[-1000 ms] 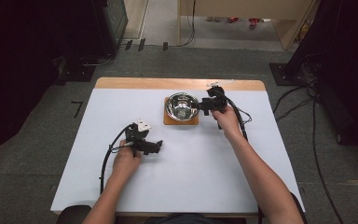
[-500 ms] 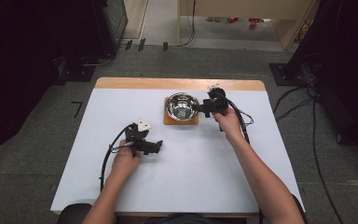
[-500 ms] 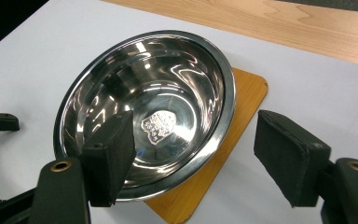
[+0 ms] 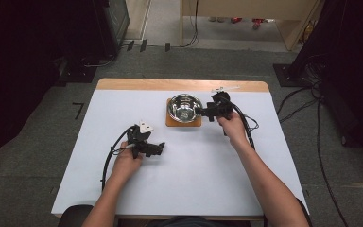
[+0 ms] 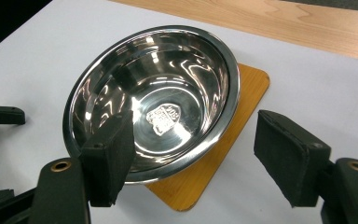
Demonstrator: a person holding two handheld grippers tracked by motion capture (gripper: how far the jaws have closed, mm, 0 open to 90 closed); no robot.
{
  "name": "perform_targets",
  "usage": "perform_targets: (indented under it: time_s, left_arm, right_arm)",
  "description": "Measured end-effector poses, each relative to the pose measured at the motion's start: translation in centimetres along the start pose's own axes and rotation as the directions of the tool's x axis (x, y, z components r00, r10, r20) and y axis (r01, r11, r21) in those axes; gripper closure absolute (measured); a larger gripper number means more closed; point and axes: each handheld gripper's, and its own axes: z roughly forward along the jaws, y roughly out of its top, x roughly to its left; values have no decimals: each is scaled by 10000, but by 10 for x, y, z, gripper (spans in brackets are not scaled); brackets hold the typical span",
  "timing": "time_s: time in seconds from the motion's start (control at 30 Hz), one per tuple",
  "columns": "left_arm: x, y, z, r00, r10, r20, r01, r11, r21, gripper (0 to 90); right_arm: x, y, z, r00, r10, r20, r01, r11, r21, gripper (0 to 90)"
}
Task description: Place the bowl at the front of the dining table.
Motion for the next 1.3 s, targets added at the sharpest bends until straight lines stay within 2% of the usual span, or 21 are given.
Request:
perform_targets:
  time_s: [0.2,0.47,1.1,1.3]
  left_arm:
    - [0,0,0,10000,6,-6,-6,10000,5,5]
    - [0,0,0,10000,1,-7,-1,10000,-4,4]
    - [0,0,0,10000,4,-12,-4,10000,-9,4]
    - [0,0,0,10000,1,-11,-1,10000,-12,4]
  right_arm:
    - [2,-4,-3,10000,-76,-11,76,10000,42,297]
    - [7,-10,-8,9989,-469,20,469,9987,176,293]
    - [15,-34,-18,9978,-631,-193,638,9974,345,284]
    - [15,-39,-17,9984,-523,-211,532,9976,448,284]
